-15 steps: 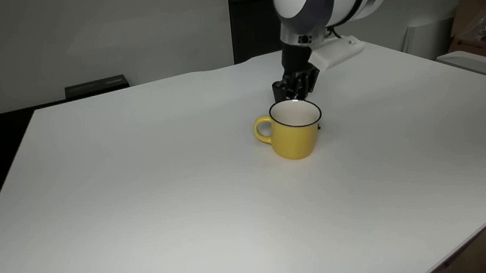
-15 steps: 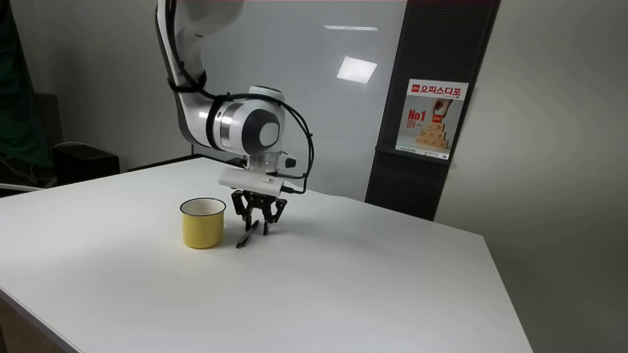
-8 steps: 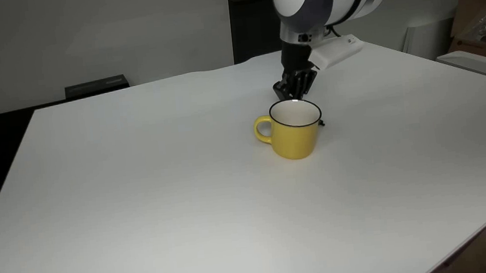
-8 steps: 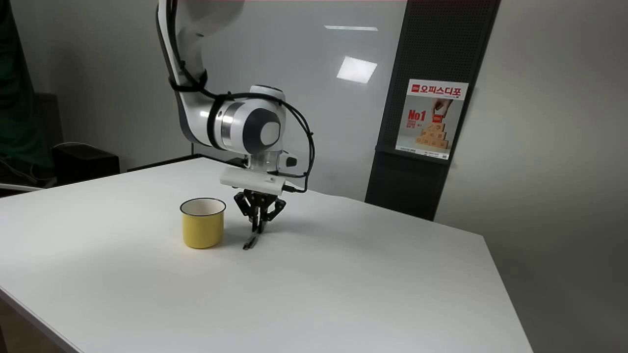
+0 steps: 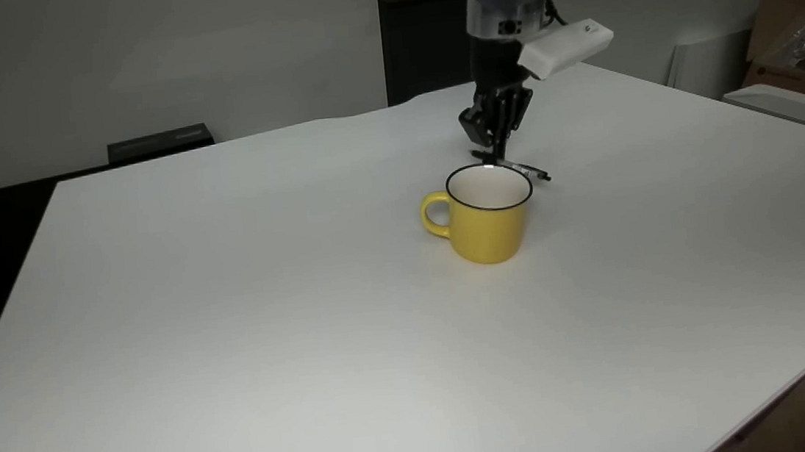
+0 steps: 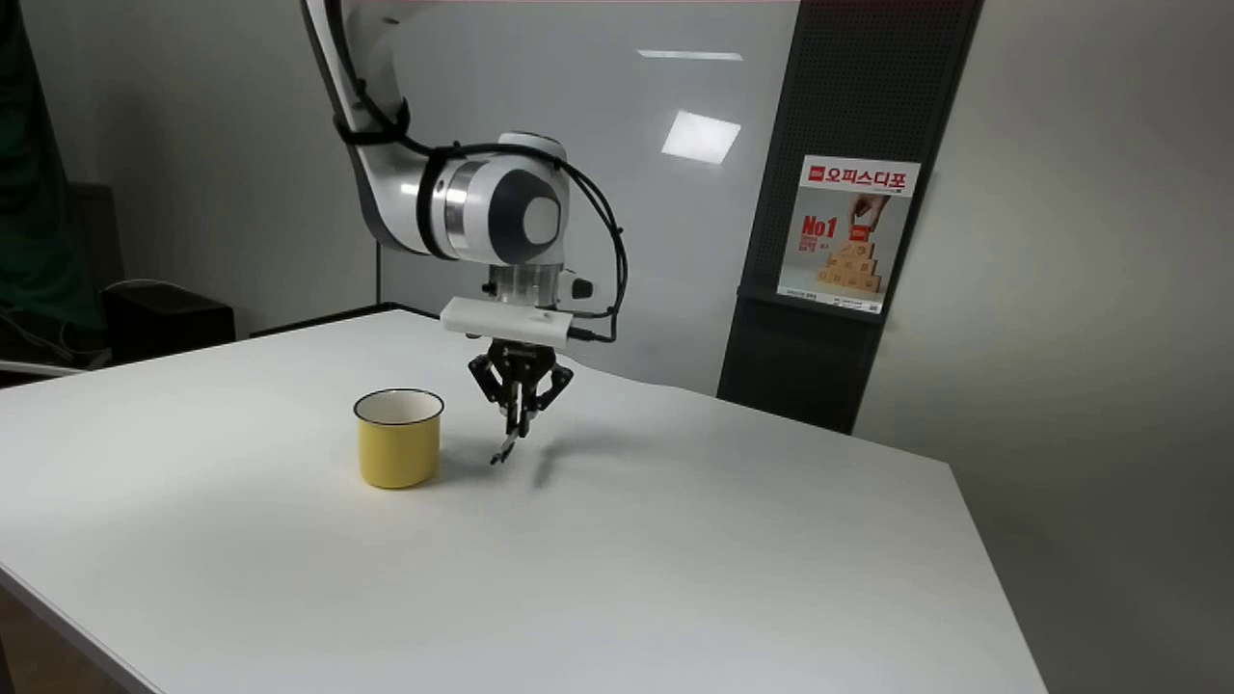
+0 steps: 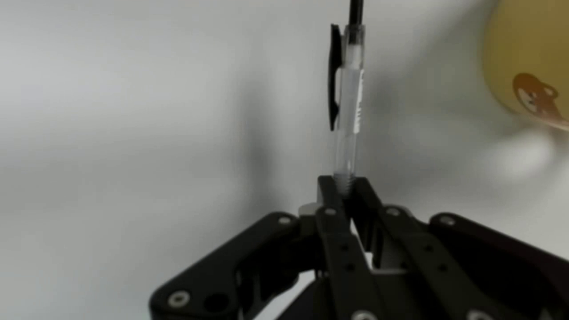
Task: Put the pen inside the mug cup
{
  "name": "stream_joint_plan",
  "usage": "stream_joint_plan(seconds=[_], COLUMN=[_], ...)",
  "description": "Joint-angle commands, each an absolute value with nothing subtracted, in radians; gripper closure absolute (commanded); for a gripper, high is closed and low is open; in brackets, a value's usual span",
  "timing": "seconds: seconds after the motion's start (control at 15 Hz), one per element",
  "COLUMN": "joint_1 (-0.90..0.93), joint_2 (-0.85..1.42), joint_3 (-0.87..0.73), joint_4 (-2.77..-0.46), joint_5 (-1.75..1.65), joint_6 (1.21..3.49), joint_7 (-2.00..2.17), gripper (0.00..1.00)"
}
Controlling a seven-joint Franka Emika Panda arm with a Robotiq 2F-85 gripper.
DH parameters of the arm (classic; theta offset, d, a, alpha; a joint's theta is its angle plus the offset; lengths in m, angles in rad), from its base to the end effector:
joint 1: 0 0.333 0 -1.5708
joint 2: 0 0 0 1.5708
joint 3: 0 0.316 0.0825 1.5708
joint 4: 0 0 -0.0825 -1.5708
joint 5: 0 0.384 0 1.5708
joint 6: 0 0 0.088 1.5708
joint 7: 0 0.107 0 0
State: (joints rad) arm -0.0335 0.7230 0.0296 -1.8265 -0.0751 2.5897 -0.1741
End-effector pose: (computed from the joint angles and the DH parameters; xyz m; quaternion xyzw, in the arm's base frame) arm 0.6459 -0.0021 0.1396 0.9934 0.1125 0.0194 0.0124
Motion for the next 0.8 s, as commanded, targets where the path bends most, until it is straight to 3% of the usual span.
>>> stream_joint_plan(seconds=[0.0, 0.4, 0.73], joint_1=[0.029, 0.103, 0.113], joint_2=[0.581, 0.427, 0.388], joint_3=[-0.022, -0.006, 0.059], joint_4=[-1.874, -1.858, -1.864], joint_5=[-0.128, -0.207, -0.143], joint_6=[2.428, 2.026, 1.858], joint_7=[-0.112, -0.061, -0.092], gripper=[0.97, 0.97, 0.97])
